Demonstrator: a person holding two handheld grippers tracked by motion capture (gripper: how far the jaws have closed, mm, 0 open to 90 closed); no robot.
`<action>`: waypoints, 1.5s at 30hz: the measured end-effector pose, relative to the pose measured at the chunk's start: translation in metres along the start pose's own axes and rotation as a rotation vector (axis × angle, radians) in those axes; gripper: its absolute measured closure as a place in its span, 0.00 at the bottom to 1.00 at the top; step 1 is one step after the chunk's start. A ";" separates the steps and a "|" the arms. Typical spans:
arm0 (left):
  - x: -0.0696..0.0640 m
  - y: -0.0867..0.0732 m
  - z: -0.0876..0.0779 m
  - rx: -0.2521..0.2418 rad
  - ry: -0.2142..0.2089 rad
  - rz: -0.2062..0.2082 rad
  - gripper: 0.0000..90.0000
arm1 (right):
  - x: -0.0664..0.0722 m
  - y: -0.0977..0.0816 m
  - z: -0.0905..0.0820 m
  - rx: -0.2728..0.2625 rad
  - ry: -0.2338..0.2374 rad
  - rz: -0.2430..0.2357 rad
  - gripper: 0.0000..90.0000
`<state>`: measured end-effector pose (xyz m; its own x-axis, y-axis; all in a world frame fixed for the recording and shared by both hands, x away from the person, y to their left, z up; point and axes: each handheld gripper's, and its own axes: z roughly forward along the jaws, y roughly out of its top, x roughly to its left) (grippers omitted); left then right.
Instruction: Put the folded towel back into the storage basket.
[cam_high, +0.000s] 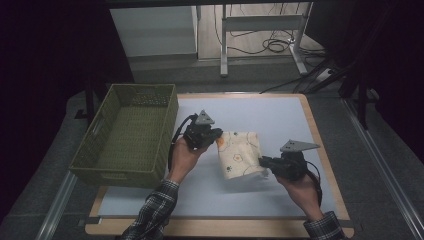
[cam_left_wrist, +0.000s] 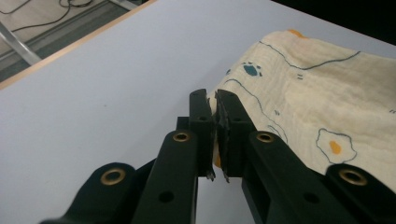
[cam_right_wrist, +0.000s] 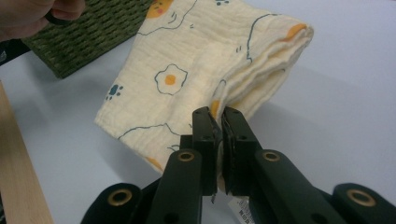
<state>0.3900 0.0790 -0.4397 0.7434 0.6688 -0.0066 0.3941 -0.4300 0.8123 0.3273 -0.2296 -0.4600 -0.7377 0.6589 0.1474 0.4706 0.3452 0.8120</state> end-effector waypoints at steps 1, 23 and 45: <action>0.001 0.000 -0.002 0.000 0.006 0.000 0.95 | 0.001 0.002 0.002 -0.002 0.003 -0.003 0.94; 0.027 -0.002 -0.038 0.020 0.097 0.003 0.95 | 0.018 0.033 0.032 -0.005 0.038 -0.048 0.94; 0.052 -0.011 -0.083 0.025 0.184 0.006 0.96 | 0.045 0.067 0.062 -0.025 0.097 -0.080 0.94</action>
<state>0.3796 0.1685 -0.4004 0.6349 0.7651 0.1071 0.4053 -0.4479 0.7970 0.3553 -0.1359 -0.4341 -0.8162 0.5620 0.1340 0.3968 0.3767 0.8371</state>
